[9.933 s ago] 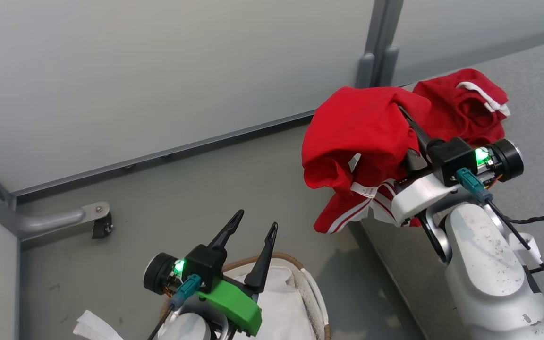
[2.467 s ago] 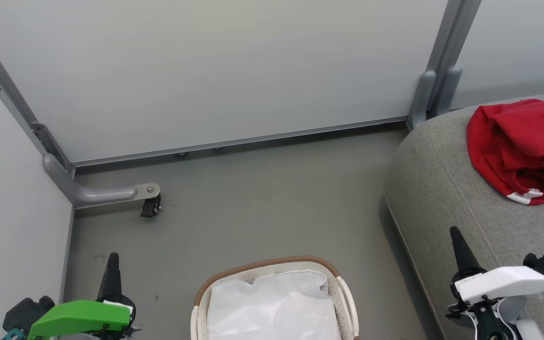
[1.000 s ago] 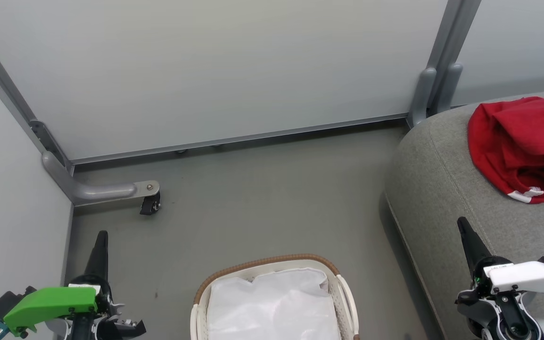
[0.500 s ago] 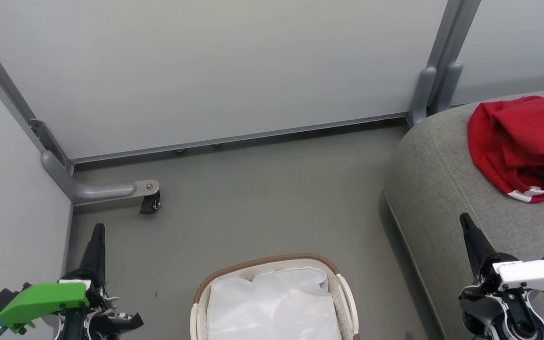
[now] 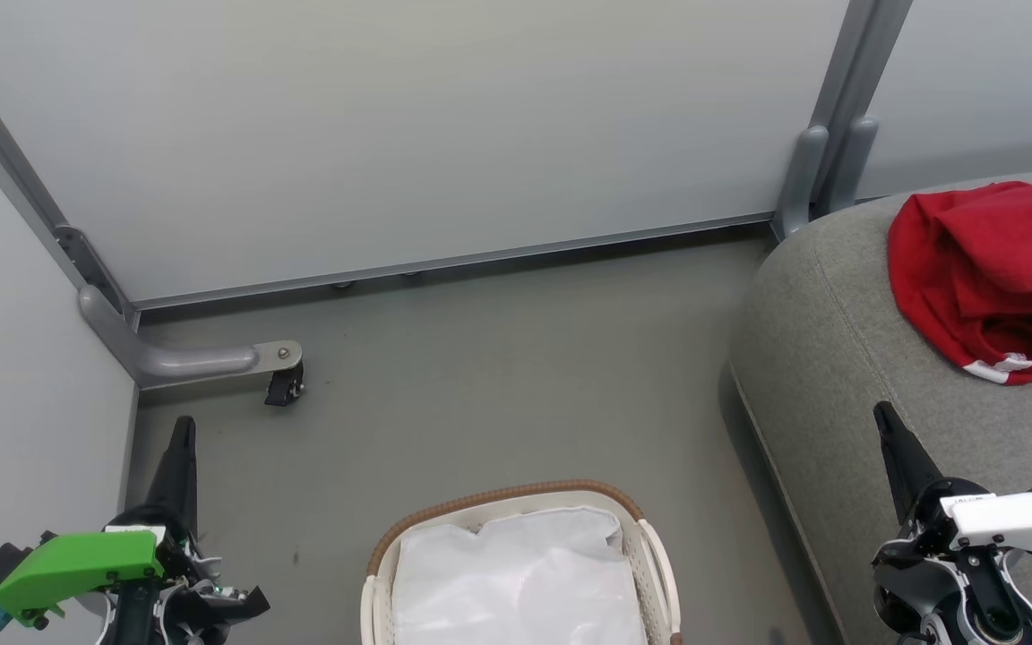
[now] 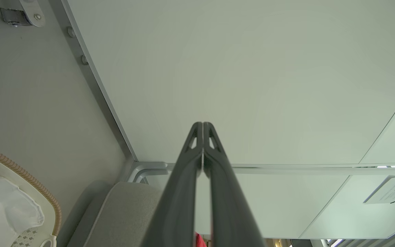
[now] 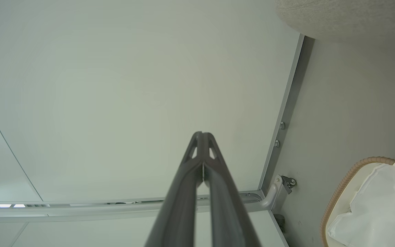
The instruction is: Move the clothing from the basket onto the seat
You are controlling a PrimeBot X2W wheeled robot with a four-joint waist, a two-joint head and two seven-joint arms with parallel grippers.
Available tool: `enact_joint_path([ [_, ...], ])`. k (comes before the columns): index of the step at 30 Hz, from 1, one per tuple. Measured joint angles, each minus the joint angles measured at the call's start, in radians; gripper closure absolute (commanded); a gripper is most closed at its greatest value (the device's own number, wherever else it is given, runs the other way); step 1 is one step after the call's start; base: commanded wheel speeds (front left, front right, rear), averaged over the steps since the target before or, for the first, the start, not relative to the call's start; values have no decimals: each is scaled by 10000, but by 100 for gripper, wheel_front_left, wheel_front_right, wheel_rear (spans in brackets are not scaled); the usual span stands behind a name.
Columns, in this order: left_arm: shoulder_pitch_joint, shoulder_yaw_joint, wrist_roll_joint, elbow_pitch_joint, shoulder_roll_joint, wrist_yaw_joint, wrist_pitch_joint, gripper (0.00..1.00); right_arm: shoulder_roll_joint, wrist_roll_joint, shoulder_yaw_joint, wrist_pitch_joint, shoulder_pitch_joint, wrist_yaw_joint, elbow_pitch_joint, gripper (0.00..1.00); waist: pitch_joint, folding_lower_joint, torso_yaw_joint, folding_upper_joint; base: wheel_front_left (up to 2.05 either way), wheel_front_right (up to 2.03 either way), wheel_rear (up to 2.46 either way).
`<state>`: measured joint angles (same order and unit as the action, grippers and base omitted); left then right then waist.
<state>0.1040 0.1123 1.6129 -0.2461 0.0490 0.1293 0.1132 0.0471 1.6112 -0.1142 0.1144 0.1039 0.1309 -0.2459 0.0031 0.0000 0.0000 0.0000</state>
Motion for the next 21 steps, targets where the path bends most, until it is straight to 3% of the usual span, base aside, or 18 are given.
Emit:
enact_joint_path([
  [21,0,10,0,0,0,2,2,100,0,0,0,0,1,0,2,100,0,0,0,0,0,0,0],
])
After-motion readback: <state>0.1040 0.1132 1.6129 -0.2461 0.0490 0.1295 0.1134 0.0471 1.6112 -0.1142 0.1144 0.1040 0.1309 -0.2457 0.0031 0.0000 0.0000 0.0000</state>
